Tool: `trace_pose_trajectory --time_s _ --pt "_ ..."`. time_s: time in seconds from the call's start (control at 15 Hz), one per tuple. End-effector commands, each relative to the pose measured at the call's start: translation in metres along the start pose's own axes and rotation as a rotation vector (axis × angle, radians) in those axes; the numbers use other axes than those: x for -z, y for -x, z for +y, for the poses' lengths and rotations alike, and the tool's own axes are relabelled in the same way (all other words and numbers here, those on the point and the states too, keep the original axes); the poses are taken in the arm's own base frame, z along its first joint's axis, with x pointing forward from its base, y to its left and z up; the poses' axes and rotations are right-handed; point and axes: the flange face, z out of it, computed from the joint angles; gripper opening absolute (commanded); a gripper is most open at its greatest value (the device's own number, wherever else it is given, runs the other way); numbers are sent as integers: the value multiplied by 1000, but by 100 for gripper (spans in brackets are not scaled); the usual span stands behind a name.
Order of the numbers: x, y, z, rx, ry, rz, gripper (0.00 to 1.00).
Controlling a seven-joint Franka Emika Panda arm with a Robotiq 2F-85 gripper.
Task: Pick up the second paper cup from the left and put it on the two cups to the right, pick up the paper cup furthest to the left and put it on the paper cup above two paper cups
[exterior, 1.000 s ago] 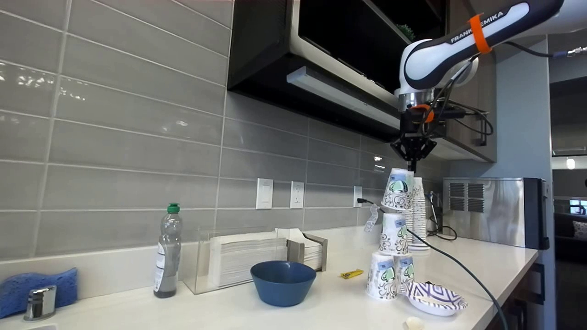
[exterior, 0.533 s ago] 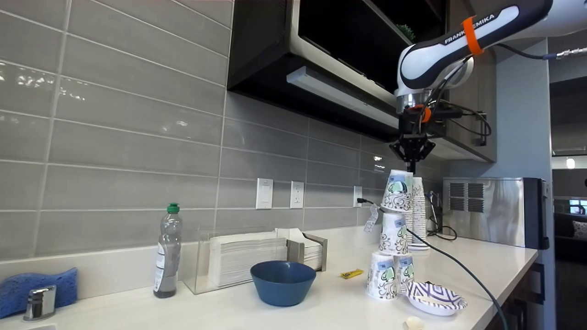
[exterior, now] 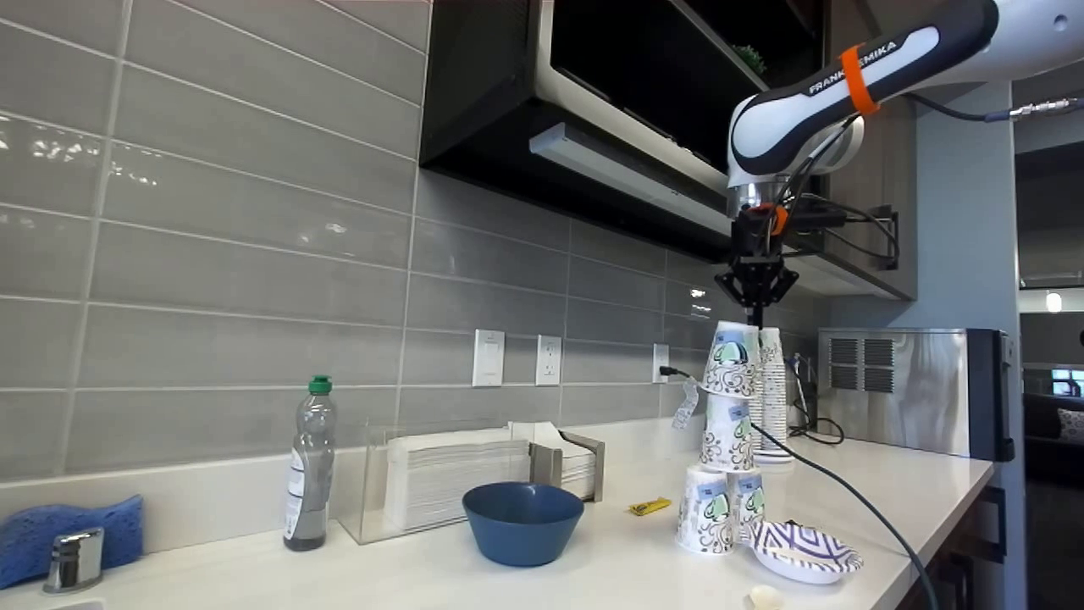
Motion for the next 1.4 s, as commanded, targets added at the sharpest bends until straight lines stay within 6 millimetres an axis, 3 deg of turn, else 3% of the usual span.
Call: trace_pose_trajectory --time_s 0.0,1.07,1.2,1.33 --pt "1 -11 -1 4 -18 -6 0" --pt "-9 -14 0 1 -16 -24 0" --pt "-10 -15 0 2 -18 -28 29" --pt "-10 -15 0 6 -19 -29 42"
